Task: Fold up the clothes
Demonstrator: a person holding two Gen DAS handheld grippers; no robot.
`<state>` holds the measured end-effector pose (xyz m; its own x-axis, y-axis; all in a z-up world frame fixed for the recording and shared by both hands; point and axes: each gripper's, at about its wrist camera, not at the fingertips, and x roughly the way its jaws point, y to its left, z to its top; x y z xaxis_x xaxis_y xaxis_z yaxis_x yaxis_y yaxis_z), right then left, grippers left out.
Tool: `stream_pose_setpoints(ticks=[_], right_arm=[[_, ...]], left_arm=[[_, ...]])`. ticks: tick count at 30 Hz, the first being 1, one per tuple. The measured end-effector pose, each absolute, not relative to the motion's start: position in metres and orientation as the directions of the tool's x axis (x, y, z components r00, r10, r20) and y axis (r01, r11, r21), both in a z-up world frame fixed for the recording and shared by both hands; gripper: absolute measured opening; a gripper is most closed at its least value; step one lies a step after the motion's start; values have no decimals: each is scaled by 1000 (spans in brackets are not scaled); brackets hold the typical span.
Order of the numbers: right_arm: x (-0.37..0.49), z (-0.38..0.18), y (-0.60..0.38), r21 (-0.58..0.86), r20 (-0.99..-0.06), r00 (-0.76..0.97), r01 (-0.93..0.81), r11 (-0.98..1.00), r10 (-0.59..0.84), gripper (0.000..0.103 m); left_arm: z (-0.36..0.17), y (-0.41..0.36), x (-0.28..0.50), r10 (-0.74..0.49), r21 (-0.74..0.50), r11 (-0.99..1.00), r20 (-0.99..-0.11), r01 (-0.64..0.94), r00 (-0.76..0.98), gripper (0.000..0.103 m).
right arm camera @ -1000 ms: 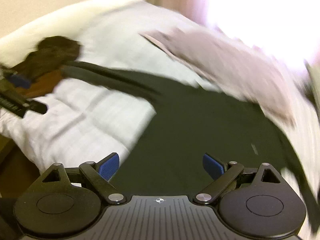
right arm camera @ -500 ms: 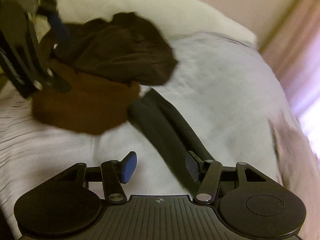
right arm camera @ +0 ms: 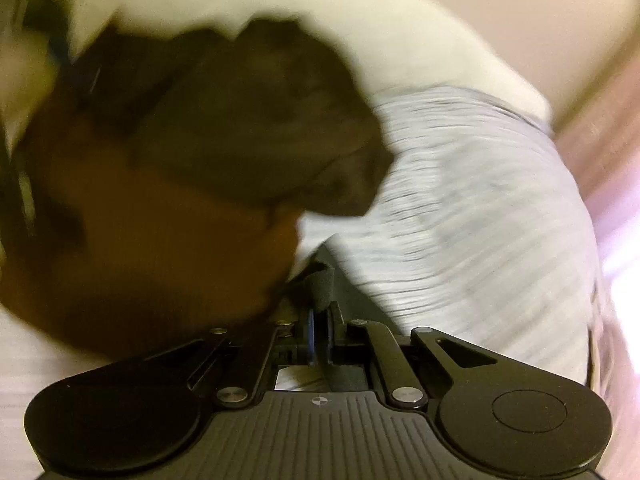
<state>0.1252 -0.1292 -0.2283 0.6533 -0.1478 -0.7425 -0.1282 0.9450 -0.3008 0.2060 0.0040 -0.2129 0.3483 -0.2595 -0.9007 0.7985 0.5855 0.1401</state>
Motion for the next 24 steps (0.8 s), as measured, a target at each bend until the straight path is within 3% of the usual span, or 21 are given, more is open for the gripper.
stream_pose_setpoints(ticks=[3, 7, 11, 13, 17, 21, 24], right_arm=[[107, -178, -178, -116, -679, 720, 88, 989, -144, 4], [36, -98, -264, 57, -522, 805, 362, 930, -282, 4], [-110, -34, -339, 140, -343, 741, 648, 749, -577, 4], [-199, -24, -365, 198, -302, 630, 775, 600, -715, 4], [-367, -90, -417, 350, -441, 364, 911, 216, -820, 4], [-465, -200, -467, 410, -662, 296, 912, -2, -688, 4], [-501, -236, -490, 464, -712, 345, 885, -41, -611, 4]], left_arm=[[-210, -11, 202, -284, 135, 556, -896, 820, 340, 92], [-200, -49, 184, -340, 136, 466, -884, 874, 320, 92], [-186, -100, 148, -412, 153, 342, -863, 927, 294, 92], [-180, -127, 126, -445, 161, 284, -851, 945, 279, 92], [-173, -180, 69, -494, 179, 184, -833, 966, 249, 92], [-173, -224, 0, -501, 186, 134, -835, 973, 229, 92], [-184, -246, -54, -470, 167, 108, -860, 980, 198, 92]])
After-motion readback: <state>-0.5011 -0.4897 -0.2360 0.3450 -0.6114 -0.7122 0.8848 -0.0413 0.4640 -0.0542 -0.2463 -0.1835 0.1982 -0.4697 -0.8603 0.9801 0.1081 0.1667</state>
